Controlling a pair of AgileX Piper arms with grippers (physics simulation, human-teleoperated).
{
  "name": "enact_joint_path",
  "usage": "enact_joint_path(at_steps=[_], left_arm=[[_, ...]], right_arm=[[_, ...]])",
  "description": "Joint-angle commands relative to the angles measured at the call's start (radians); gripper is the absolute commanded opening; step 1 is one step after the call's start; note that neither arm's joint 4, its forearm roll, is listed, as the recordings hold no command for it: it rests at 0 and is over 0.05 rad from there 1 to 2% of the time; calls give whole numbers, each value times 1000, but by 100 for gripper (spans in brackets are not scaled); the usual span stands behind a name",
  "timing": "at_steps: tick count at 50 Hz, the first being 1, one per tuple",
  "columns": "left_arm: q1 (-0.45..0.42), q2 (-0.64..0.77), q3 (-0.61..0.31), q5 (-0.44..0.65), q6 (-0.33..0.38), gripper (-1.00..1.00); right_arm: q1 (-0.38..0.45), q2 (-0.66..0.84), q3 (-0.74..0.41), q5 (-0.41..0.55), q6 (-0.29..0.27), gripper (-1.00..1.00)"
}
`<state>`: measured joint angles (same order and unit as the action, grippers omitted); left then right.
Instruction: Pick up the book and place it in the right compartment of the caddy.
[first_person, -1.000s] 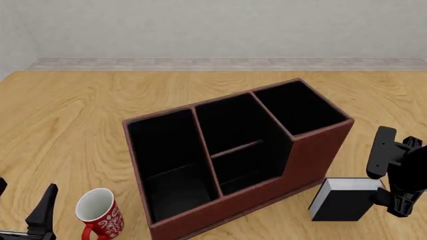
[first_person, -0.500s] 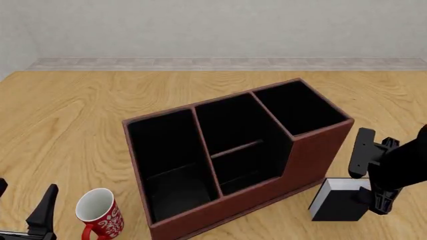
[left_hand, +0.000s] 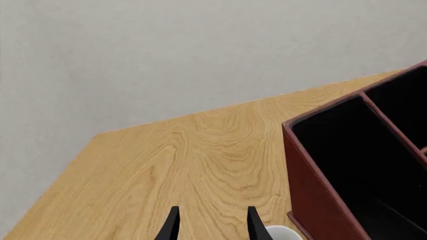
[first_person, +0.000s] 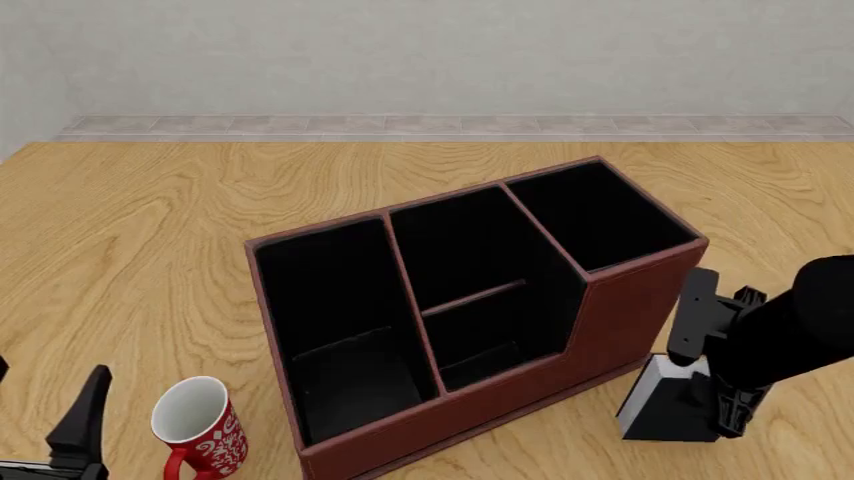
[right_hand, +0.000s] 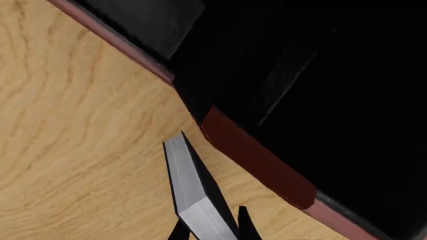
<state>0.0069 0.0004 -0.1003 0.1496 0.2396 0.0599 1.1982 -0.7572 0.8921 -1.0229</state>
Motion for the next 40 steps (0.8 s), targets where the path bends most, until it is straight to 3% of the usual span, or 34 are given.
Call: enact_joint_path(at_steps=[1, 26, 40], left_arm=[[1, 0, -11, 6, 3, 100], [1, 0, -5, 0, -3, 100], [3, 0, 3, -8, -7, 100]], right_arm=[[19, -2, 11, 5, 51, -100], [35, -36, -15, 62, 88, -100], [72, -72, -54, 150, 149, -100]])
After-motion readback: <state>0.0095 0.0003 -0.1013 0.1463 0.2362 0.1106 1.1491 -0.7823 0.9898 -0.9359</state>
